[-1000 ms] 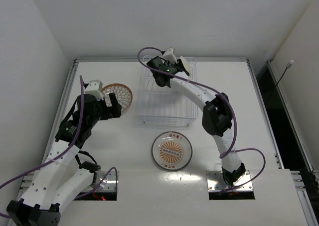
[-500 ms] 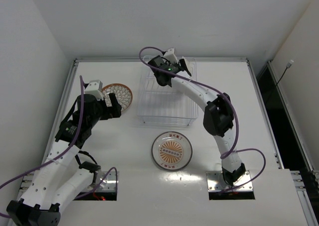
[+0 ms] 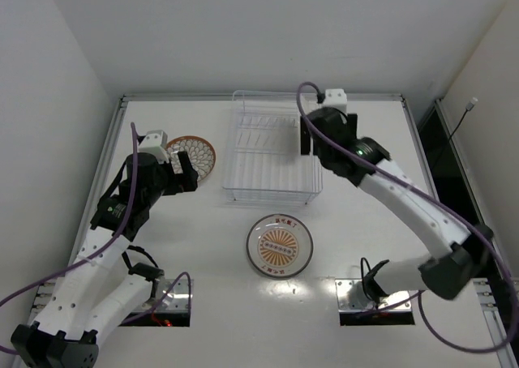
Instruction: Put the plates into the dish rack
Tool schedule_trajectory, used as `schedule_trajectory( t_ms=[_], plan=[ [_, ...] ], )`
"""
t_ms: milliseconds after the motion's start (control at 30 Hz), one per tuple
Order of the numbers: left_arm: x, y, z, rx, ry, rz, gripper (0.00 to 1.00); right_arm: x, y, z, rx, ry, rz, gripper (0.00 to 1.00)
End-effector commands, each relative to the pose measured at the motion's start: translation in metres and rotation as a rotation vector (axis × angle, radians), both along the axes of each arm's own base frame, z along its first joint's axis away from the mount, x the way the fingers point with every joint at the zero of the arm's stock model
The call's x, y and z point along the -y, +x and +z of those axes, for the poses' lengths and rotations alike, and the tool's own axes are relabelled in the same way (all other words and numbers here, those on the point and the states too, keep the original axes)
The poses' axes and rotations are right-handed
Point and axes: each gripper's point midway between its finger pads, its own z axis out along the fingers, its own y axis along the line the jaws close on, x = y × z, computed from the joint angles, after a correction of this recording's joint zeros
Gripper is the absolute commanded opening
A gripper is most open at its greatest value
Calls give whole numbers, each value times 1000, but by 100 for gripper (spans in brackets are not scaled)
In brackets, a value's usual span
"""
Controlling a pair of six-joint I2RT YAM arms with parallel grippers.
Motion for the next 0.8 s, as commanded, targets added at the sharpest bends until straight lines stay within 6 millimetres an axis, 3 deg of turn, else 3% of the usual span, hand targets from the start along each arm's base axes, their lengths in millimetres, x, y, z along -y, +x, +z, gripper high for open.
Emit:
schedule_trajectory(
  t_ms=[0, 33, 67, 100, 167, 200, 233, 267, 300, 367, 400, 467, 500, 533, 567, 633, 667, 767],
  plan=[
    [4, 1, 4, 15, -18, -10, 100, -23, -40, -27, -67, 249, 183, 78],
    [4, 1, 4, 15, -18, -10, 100, -17, -64, -40, -85, 294, 209, 78],
    [4, 1, 4, 15, -18, -10, 100, -25, -80, -49, -126, 350, 269, 80],
    [4, 1, 4, 15, -18, -10, 100, -21, -98, -75, -183, 386, 255, 80],
    [4, 0, 7, 24, -20, -10, 100, -24, -122, -74, -190, 483, 304, 81],
    [2, 0, 7, 25, -16, -2, 100, -20, -133, -93, -230, 516, 282, 81],
    [2, 0, 7, 25, -16, -1, 100, -21, -141, -97, -241, 545, 289, 81],
    [2, 0, 7, 25, -16, -1, 100, -23, -153, -91, -233, 598, 325, 81],
    [2, 0, 7, 25, -16, -1, 100, -20, -165, -108, -273, 608, 316, 81],
    [2, 0, 7, 25, -16, -1, 100, -26, -184, -117, -320, 707, 325, 82],
    [2, 0, 7, 25, -16, -1, 100, -25, -195, -135, -362, 751, 292, 83],
    [2, 0, 7, 25, -16, -1, 100, -28, -211, -135, -360, 847, 317, 83],
    [2, 0, 7, 25, -16, -1, 100, -27, -220, -153, -400, 889, 270, 83],
    [2, 0, 7, 25, -16, -1, 100, -30, -224, -149, -377, 945, 294, 83],
    [2, 0, 7, 25, -16, -1, 100, -28, -232, -171, -414, 961, 268, 83],
    [2, 0, 7, 25, -16, -1, 100, -36, -238, -178, -438, 1062, 259, 83],
    [1, 1, 7, 26, -12, 7, 100, -36, -245, -198, -469, 1080, 241, 83],
    [1, 1, 7, 26, -12, 7, 100, -35, -257, -229, -538, 1121, 179, 83]
  ],
)
